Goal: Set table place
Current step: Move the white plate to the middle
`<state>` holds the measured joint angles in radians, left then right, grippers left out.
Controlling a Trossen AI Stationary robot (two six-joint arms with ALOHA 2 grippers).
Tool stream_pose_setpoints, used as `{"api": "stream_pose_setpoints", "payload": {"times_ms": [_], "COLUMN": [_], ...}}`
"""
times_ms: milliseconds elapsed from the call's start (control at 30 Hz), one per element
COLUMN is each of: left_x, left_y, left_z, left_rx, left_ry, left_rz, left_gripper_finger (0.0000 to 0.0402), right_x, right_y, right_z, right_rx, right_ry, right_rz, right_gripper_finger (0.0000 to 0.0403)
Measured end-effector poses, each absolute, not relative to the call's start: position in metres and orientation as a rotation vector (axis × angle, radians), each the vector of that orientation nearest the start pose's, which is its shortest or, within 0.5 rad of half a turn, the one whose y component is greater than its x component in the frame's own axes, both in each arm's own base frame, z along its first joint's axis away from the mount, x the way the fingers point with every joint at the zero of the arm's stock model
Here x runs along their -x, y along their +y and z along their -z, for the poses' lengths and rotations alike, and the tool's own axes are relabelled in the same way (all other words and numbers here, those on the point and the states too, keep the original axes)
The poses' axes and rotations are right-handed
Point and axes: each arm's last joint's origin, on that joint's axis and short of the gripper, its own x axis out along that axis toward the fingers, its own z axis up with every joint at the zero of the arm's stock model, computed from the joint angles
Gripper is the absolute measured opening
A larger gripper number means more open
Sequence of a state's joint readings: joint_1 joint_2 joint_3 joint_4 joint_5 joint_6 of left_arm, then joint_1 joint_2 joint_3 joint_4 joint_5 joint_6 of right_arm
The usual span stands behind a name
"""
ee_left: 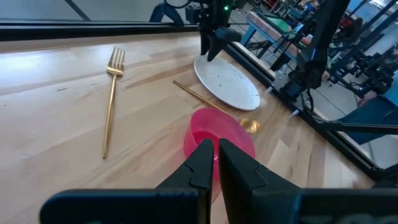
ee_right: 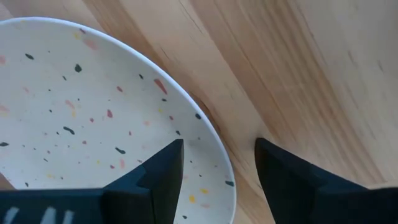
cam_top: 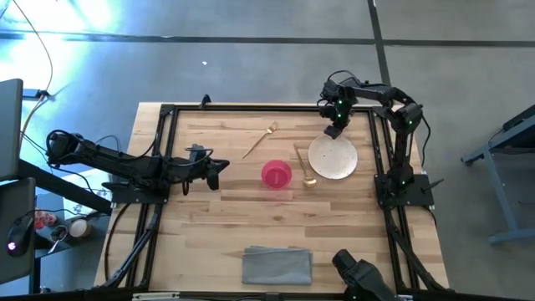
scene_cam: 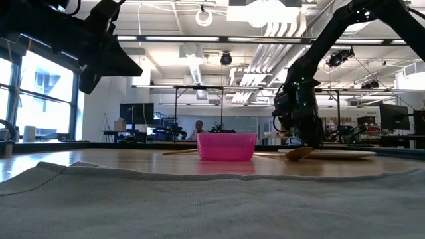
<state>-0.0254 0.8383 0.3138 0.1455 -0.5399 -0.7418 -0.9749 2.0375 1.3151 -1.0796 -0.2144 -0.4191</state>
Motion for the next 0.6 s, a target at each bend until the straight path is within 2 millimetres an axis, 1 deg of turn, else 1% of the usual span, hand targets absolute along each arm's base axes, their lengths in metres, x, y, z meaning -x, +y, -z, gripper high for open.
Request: {"api": "stream_pose_setpoints", "payload": {"times_ms": [267,500,600], "left_x": [-0.1715,-0.1709,-0.1709], "left_y": [0.0106,0.0106,0.0108], "left_z": [-0.1938,-0.1926,-0.1926], "left_rx": [0.613,0.623,0.621], "left_ry": [0.168,0.177,0.174], "left_rz": [-0.624,-0.631,-0.637], "left_gripper_finger": [0.0014,0.0014,0.0014], "right_x": [-0.1963,-0.197,-0.1972], "right_y": [-0.2794,-0.2798,-0.2802], "right_z": [-0.1274,-0.1265,-0.1263], "right_rx": [-0.726,-0.717,-0.704], "right_ry": [1.521,1.521,1.526], "right_rz": [0.213,0.223,0.231], "right_gripper_finger": [0.0143,0.0121,0.0088]}}
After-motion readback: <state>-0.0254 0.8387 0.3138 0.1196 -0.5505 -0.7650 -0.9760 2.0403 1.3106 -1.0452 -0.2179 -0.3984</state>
